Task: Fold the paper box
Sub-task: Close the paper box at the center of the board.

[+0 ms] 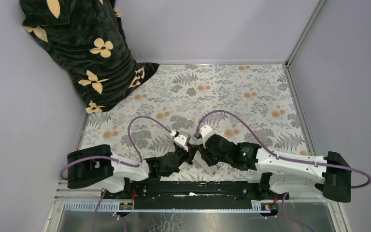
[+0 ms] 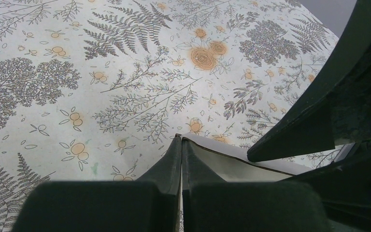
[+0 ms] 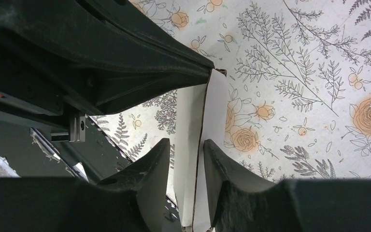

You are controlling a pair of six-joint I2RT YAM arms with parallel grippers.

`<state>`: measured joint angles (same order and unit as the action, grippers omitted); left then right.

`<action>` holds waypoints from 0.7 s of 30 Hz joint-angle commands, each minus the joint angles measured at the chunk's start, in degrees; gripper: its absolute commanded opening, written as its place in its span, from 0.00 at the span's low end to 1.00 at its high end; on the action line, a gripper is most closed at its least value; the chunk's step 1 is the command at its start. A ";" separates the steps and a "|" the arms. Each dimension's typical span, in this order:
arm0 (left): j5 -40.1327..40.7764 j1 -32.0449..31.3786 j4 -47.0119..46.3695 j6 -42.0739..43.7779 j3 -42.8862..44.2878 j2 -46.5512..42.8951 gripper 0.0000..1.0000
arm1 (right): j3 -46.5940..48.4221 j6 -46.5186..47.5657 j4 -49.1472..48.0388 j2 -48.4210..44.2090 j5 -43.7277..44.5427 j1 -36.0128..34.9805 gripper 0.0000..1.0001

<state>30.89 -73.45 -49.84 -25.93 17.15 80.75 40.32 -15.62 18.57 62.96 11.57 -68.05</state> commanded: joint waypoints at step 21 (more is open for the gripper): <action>-5.88 -0.29 23.74 -4.84 -0.91 -6.85 0.02 | -3.03 -3.99 -3.26 3.75 -1.37 -1.94 0.32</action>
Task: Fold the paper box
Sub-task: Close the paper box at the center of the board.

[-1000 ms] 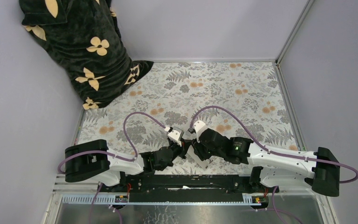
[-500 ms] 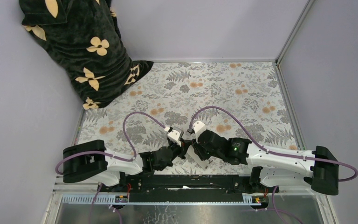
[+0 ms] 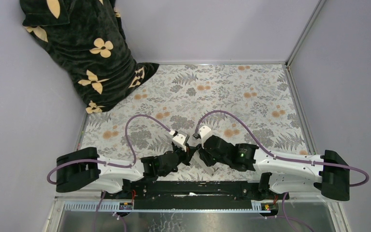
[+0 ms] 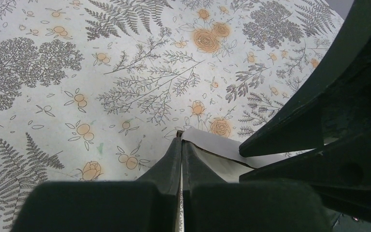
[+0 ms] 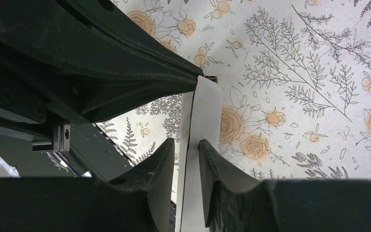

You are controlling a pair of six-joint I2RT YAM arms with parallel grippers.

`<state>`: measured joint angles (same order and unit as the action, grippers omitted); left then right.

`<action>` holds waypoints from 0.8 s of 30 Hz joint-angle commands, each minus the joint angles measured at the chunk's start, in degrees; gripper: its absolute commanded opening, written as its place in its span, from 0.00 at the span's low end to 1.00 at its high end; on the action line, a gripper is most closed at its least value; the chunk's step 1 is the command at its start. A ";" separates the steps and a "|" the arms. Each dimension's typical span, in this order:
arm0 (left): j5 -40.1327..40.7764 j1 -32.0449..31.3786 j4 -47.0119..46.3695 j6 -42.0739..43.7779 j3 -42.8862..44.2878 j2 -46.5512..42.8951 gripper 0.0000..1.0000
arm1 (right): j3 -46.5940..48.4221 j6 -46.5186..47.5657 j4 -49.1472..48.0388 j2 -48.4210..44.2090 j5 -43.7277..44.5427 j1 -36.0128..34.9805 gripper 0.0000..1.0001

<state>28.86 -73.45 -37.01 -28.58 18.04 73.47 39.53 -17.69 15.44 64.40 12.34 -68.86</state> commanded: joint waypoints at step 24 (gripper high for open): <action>-3.96 -0.29 15.39 -3.32 -1.96 -6.14 0.18 | -1.87 -4.64 -1.19 5.12 -2.39 -1.90 0.31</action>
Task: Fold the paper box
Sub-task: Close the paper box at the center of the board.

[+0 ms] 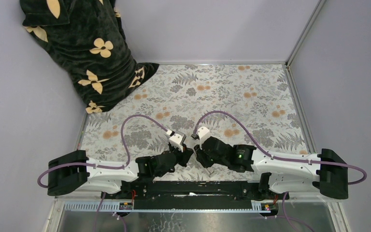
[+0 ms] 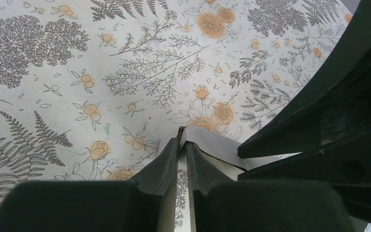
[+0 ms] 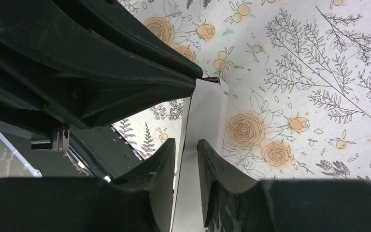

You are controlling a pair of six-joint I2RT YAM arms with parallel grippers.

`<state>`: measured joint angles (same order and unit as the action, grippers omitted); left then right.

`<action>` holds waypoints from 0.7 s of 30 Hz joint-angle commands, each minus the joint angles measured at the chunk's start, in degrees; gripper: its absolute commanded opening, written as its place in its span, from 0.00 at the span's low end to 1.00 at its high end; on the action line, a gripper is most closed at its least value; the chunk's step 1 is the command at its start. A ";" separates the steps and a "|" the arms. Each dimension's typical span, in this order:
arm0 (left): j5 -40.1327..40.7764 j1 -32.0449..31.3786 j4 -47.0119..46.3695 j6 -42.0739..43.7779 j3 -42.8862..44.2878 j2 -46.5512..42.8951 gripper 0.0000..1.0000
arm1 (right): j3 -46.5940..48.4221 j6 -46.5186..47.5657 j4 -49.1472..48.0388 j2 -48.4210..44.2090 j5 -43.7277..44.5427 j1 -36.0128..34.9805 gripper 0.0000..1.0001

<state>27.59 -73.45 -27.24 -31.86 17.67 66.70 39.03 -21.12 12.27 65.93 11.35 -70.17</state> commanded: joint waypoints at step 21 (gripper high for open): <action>-9.07 -0.29 -11.75 1.96 -7.53 4.53 0.37 | -1.28 -3.12 8.27 2.47 3.25 -0.59 0.31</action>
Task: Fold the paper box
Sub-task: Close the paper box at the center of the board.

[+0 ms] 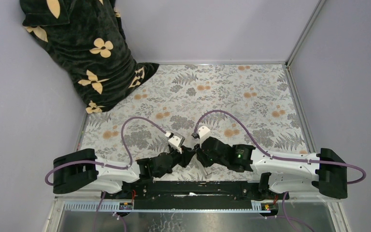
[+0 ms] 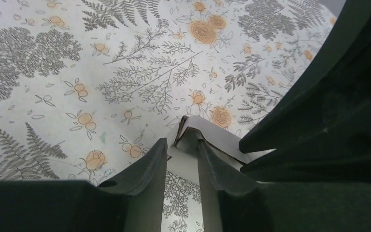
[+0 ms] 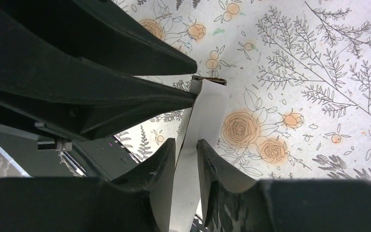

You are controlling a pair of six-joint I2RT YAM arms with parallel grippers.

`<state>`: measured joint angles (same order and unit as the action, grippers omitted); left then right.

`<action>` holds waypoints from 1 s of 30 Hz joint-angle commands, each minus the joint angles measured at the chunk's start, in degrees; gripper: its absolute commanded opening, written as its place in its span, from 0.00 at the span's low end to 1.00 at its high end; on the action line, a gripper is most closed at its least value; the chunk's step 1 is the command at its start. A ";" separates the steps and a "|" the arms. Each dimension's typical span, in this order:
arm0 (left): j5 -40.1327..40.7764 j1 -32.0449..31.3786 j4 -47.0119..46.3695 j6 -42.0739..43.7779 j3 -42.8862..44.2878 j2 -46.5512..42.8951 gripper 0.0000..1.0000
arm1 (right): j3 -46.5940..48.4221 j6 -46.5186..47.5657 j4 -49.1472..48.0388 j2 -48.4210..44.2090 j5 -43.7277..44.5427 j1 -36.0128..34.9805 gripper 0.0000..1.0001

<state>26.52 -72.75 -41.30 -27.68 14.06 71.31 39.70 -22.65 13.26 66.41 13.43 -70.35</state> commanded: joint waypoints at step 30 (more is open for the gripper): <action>-1.01 -1.17 21.53 -10.89 -3.65 -15.05 0.32 | -0.24 -2.39 8.09 4.90 0.26 -0.58 0.30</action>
<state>23.42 -73.54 -20.78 -38.72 9.91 57.95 40.91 -24.93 14.09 68.07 14.02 -70.52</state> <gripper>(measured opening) 0.328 0.305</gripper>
